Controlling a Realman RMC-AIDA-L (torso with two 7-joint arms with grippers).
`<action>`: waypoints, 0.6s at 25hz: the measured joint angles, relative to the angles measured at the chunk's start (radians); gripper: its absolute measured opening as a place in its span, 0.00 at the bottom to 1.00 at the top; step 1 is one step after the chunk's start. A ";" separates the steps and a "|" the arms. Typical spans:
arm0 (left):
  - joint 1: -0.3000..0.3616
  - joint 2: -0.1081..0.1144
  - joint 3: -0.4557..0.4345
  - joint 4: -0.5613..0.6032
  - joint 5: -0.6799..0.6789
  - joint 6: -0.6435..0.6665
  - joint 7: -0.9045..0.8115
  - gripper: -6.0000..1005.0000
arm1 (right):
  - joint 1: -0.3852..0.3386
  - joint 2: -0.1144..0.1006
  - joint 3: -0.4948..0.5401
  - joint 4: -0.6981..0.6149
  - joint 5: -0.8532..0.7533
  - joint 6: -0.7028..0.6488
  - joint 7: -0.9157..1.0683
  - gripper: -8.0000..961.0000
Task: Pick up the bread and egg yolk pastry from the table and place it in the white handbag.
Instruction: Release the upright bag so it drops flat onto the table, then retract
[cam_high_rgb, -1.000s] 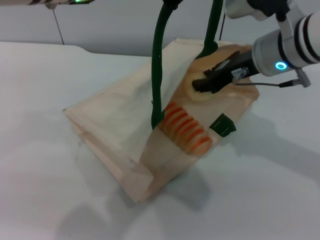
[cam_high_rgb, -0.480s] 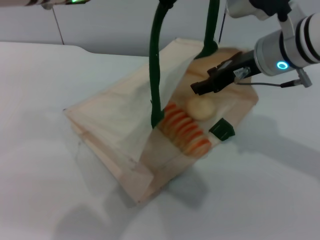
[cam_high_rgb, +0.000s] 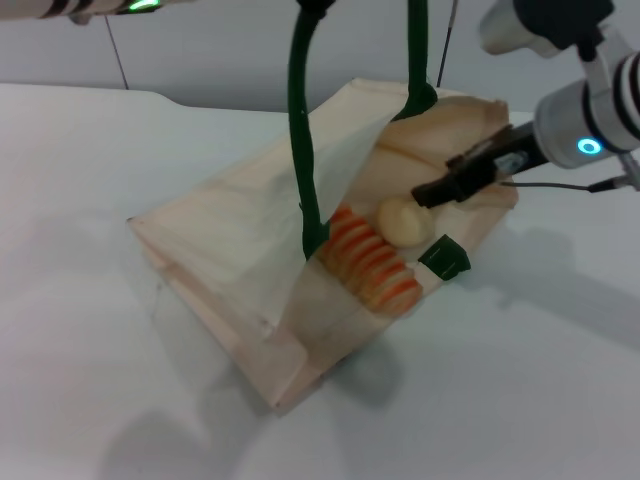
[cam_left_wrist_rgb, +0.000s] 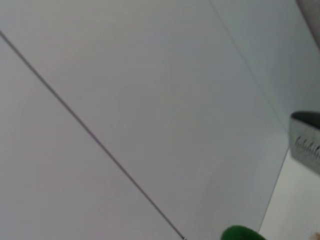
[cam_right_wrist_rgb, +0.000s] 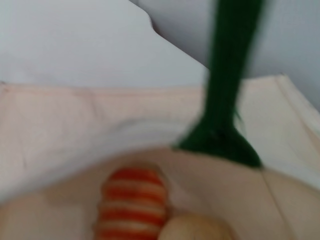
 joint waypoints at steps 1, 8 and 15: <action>0.002 0.000 0.000 -0.001 0.005 0.003 -0.002 0.18 | -0.003 0.000 0.017 0.000 -0.013 -0.016 0.002 0.69; 0.041 0.000 -0.005 -0.011 0.013 0.060 -0.005 0.18 | -0.063 0.000 0.107 -0.064 -0.057 -0.056 0.008 0.69; 0.045 0.000 -0.007 -0.028 0.013 0.080 -0.018 0.18 | -0.093 0.000 0.178 -0.101 -0.077 -0.078 0.008 0.69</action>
